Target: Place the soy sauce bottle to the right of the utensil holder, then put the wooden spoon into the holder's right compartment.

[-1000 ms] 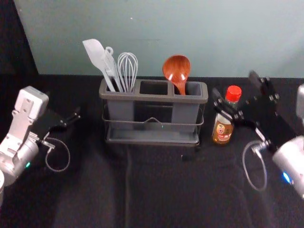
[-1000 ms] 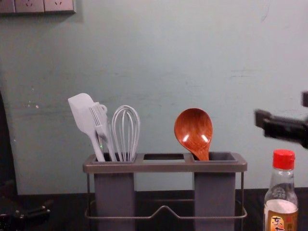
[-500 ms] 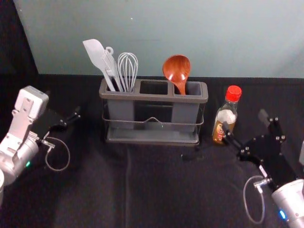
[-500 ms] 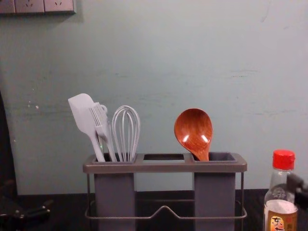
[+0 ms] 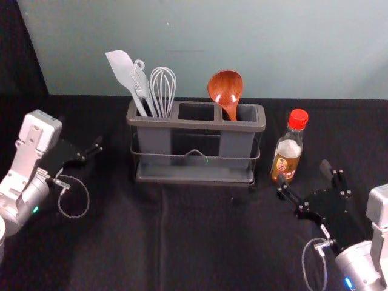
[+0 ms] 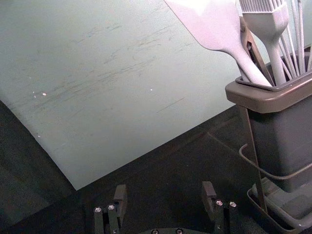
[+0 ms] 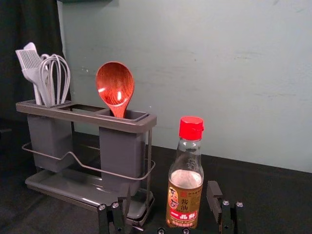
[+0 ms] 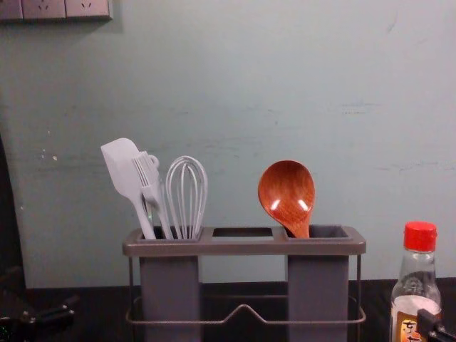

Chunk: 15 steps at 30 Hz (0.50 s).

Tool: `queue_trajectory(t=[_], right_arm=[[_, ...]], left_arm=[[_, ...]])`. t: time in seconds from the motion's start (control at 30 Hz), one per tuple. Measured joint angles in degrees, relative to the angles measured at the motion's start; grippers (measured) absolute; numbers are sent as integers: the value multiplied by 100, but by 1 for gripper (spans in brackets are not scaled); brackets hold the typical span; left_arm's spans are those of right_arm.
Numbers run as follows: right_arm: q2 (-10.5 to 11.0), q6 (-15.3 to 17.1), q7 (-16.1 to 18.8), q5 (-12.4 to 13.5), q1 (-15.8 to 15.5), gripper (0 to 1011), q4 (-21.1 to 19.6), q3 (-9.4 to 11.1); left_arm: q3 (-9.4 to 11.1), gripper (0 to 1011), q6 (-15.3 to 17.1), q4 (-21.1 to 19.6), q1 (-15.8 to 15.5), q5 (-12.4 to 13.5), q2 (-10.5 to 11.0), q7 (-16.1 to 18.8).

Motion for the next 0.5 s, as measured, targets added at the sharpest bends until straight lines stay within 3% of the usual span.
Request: queue_trajectory(t=[0.5], right_arm=[[-65,64,227,14,76,1002,133,66]], left_arm=[[0,1005,0,0,0,0,0,0]])
